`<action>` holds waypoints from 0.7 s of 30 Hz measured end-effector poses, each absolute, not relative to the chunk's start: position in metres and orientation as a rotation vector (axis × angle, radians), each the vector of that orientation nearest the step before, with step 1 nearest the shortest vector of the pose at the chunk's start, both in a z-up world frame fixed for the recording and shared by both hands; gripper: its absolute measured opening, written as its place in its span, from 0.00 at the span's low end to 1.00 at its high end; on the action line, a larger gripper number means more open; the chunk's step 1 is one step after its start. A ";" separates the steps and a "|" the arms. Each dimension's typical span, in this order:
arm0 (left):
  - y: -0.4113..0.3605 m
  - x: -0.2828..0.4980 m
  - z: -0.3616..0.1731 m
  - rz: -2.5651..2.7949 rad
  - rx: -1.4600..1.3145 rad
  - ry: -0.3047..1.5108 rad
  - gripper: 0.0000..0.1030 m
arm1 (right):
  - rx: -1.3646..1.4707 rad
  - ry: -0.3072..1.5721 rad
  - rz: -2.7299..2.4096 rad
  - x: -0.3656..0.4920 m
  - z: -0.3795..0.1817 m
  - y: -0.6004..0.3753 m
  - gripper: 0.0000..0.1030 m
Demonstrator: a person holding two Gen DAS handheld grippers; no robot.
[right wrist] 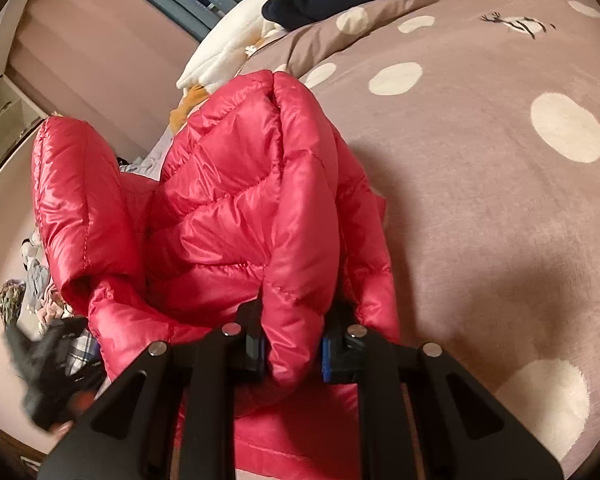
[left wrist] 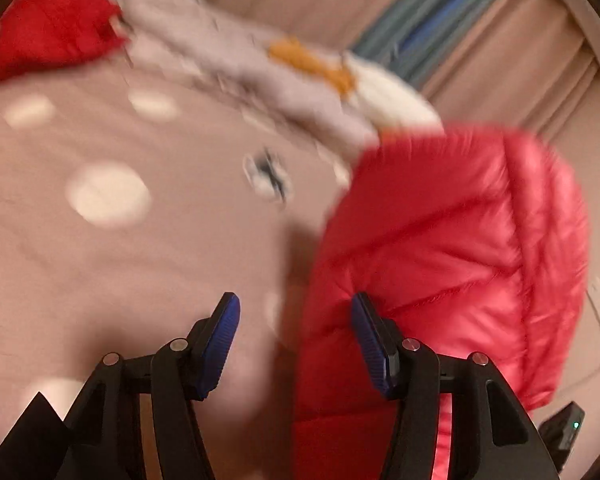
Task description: Fold large clothes
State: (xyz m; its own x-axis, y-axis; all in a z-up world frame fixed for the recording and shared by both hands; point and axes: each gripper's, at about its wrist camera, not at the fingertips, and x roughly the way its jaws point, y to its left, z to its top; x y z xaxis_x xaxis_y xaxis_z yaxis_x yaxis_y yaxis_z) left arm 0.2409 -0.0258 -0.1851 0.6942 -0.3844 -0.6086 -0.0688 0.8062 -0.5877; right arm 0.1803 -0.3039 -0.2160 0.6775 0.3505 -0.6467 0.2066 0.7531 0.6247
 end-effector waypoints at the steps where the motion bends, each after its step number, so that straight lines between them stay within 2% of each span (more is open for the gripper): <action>1: -0.031 0.242 -0.188 -0.191 -0.635 0.785 0.54 | 0.731 0.843 0.088 0.180 -0.217 -0.302 0.15; 3: -0.037 0.243 -0.186 -0.177 -0.592 0.738 0.54 | 0.722 0.848 0.073 0.178 -0.215 -0.302 0.16; 7: -0.043 0.232 -0.170 -0.178 -0.530 0.710 0.54 | 0.627 0.820 -0.042 0.163 -0.184 -0.303 0.28; 11: -0.034 0.224 -0.169 -0.195 -0.576 0.718 0.54 | 0.505 0.607 -0.158 0.135 -0.126 -0.298 0.57; 16: -0.024 0.232 -0.176 -0.187 -0.570 0.718 0.54 | 0.497 0.360 0.016 0.126 -0.070 -0.273 0.58; 19: -0.030 0.228 -0.173 -0.201 -0.541 0.702 0.54 | 0.443 0.385 0.143 0.162 -0.067 -0.243 0.58; 21: -0.034 0.227 -0.171 -0.220 -0.525 0.685 0.54 | 0.388 0.444 0.185 0.186 -0.079 -0.224 0.53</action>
